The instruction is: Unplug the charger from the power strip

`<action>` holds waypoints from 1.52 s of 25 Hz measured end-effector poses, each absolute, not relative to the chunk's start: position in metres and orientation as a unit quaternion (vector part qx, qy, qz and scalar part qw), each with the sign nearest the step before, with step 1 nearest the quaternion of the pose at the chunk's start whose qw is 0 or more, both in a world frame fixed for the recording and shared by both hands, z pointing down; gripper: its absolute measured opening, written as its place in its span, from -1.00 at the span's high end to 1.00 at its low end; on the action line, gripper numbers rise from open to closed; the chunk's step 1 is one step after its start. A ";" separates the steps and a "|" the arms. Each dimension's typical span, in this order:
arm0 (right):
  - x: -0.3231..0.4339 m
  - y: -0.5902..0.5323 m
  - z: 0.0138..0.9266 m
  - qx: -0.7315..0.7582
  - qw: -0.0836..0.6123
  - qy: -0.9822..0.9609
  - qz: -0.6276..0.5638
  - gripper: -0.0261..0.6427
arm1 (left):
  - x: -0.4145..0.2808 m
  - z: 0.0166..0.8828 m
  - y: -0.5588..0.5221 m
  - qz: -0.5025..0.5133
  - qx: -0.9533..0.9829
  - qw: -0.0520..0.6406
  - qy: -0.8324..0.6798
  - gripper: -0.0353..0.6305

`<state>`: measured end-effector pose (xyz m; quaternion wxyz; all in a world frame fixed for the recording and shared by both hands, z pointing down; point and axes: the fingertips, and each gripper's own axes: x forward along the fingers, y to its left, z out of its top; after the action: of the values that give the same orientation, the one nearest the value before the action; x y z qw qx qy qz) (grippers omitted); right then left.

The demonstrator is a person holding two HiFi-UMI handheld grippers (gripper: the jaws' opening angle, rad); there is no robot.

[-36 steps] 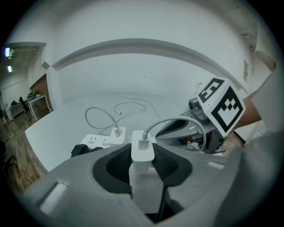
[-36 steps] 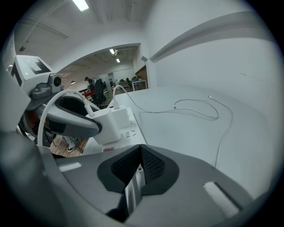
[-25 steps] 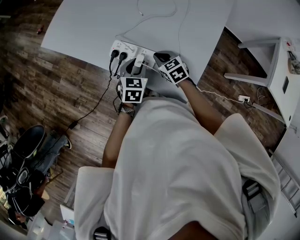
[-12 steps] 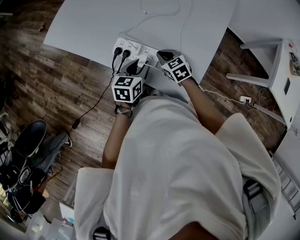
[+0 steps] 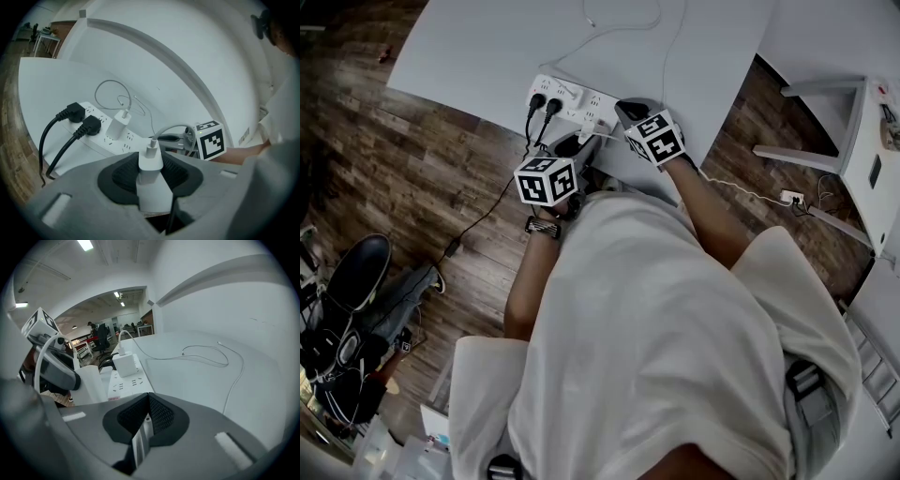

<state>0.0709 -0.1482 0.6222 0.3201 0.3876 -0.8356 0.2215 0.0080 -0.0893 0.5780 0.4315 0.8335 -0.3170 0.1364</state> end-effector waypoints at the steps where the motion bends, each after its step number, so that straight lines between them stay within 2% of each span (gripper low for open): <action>1: 0.071 -0.148 0.622 0.388 0.320 -0.835 0.222 0.91 | 0.007 0.580 -0.088 0.137 0.831 0.437 -0.315 0.46; 14: 0.074 -0.152 0.622 0.396 0.317 -0.833 0.220 0.91 | 0.003 0.600 -0.080 0.148 0.819 0.460 -0.308 0.46; 22: 0.074 -0.150 0.622 0.401 0.317 -0.831 0.220 0.91 | -0.004 0.613 -0.086 0.109 0.794 0.488 -0.346 0.45; 31: 0.072 -0.151 0.621 0.408 0.315 -0.828 0.221 0.91 | -0.013 0.626 -0.094 0.168 0.787 0.448 -0.389 0.28; 38: 0.070 -0.156 0.623 0.412 0.313 -0.825 0.227 0.91 | -0.027 0.634 -0.102 0.205 0.787 0.416 -0.408 0.07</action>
<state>0.0697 -0.1562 0.6229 0.3131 0.4119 -0.8252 0.2266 -0.0271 -0.1018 0.6345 0.4156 0.7868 -0.4076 0.2052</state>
